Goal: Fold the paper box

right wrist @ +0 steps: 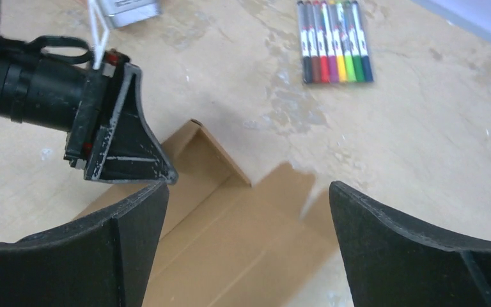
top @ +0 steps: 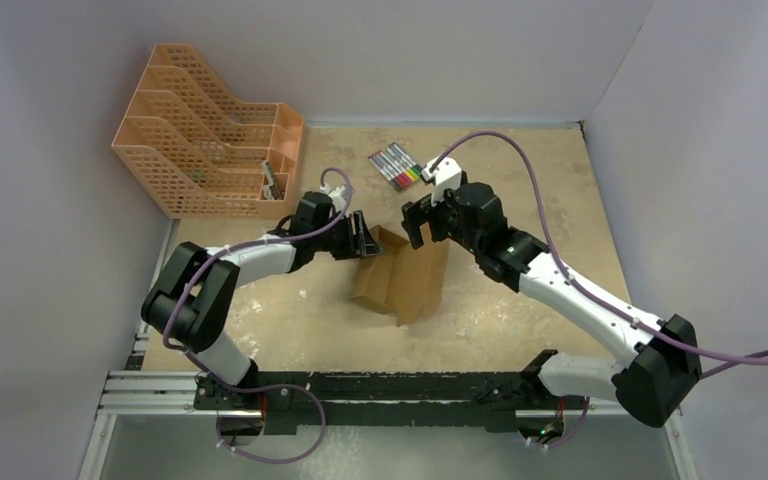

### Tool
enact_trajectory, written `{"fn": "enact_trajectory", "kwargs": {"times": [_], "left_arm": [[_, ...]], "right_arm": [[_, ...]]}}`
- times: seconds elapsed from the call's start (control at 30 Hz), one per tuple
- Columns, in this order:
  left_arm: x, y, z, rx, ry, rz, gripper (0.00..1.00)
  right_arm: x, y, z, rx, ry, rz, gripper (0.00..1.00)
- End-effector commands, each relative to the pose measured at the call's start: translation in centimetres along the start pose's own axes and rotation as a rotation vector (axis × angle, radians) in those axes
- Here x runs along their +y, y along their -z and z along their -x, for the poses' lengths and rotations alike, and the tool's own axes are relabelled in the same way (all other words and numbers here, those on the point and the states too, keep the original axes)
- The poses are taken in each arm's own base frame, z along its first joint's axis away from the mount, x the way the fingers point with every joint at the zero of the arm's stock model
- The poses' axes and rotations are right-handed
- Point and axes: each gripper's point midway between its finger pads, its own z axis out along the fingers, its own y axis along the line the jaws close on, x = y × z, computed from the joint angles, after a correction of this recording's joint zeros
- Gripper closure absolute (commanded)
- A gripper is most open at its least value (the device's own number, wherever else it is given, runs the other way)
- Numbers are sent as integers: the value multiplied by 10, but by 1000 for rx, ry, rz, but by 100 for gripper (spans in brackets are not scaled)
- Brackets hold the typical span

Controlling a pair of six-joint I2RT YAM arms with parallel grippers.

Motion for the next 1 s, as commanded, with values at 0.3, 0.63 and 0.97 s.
{"fn": "enact_trajectory", "kwargs": {"times": [0.3,0.63,0.97], "left_arm": [[28,17,14,-378,416,-24,48],[34,51,13,-521,508,-23,44],[16,65,-20,-447,405,154,42]], "right_arm": [[-22,54,42,75,-302,-184,1],[-10,54,22,206,-399,-175,1],[15,36,-1,334,-496,-128,7]]}}
